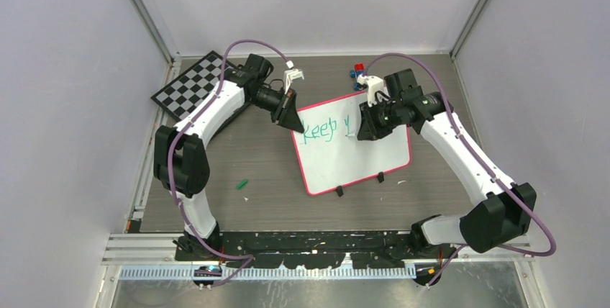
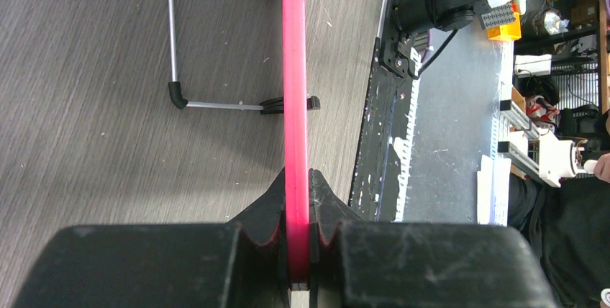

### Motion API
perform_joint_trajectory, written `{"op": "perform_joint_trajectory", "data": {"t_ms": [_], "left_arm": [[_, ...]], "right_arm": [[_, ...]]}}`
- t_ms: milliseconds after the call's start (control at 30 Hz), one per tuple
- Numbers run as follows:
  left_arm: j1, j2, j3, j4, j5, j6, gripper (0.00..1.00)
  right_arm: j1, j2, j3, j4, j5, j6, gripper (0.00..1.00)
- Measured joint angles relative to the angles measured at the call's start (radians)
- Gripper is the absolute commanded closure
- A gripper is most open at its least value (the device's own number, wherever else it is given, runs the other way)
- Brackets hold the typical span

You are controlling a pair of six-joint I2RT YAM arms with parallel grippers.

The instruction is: Write a sentence on the whiteboard

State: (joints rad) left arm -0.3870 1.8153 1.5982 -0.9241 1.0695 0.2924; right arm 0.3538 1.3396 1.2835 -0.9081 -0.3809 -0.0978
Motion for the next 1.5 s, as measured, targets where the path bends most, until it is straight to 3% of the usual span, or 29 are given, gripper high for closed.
{"op": "perform_joint_trajectory", "data": {"t_ms": [333,667,1500], "left_arm": [[-0.001,0.0,0.0,0.003,0.001,0.003,1.0],[-0.001,0.0,-0.001,0.003,0.004,0.003,1.0],[0.001,-0.011,-0.018,0.015,0.002,-0.005,1.0]], "right_arm": [[0.028,0.012,0.04,0.022,-0.01,0.017,1.0],[-0.046,-0.035,0.058,0.006,-0.003,-0.003,1.0],[-0.047,-0.01,0.035,0.014,0.009,-0.024,1.0]]}}
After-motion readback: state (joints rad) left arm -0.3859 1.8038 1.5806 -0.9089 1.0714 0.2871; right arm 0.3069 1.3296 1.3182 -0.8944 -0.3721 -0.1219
